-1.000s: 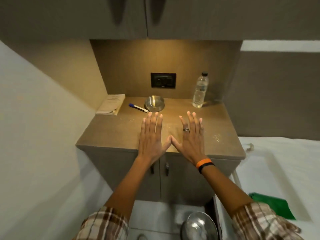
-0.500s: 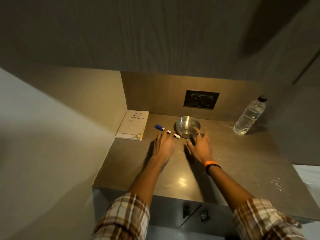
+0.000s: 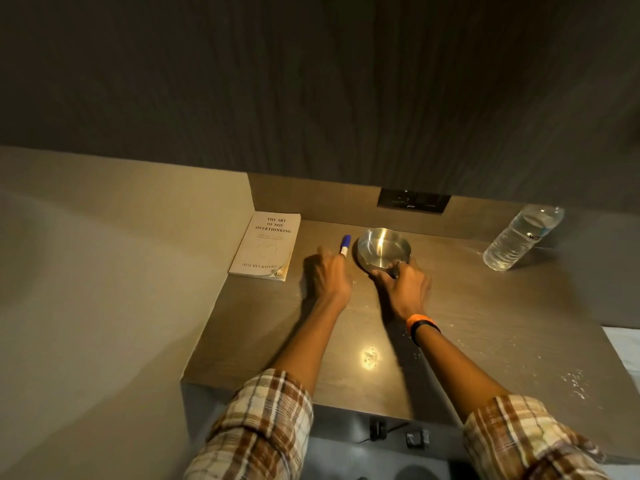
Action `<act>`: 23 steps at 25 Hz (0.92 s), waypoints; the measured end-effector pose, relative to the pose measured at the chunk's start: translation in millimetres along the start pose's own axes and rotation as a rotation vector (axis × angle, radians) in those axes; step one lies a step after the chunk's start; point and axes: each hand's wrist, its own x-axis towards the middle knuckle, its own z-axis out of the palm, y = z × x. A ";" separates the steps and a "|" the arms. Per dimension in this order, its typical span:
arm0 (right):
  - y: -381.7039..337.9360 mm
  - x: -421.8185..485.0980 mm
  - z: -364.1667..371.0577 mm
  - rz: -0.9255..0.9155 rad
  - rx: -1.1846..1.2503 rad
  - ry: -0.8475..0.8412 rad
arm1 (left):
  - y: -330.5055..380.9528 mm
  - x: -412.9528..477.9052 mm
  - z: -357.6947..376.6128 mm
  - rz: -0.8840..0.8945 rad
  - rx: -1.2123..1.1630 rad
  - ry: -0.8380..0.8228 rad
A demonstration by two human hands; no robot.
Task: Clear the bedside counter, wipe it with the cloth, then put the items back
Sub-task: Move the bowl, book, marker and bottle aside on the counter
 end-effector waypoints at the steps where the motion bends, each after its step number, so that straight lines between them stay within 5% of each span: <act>1: -3.3 -1.0 1.3 -0.002 0.023 -0.001 | -2.4 3.2 -3.2 -0.071 -0.064 -0.002; 6: -44.4 -2.6 16.9 -0.086 0.203 0.001 | -23.4 13.8 -43.7 -0.227 -0.429 0.073; 12: -132.3 0.8 66.1 -0.223 0.155 -0.089 | -106.7 22.7 -88.3 -0.258 -0.330 0.236; 16: -168.3 2.6 98.3 -0.191 0.133 -0.202 | -137.0 21.9 -86.0 -0.262 -0.406 0.189; 21: -191.0 9.8 112.0 -0.133 0.221 -0.130 | -169.1 12.6 -59.3 -0.100 -0.163 0.187; 23: -196.0 12.3 116.0 -0.122 0.243 -0.115 | -170.8 13.5 -60.0 -0.073 -0.302 0.185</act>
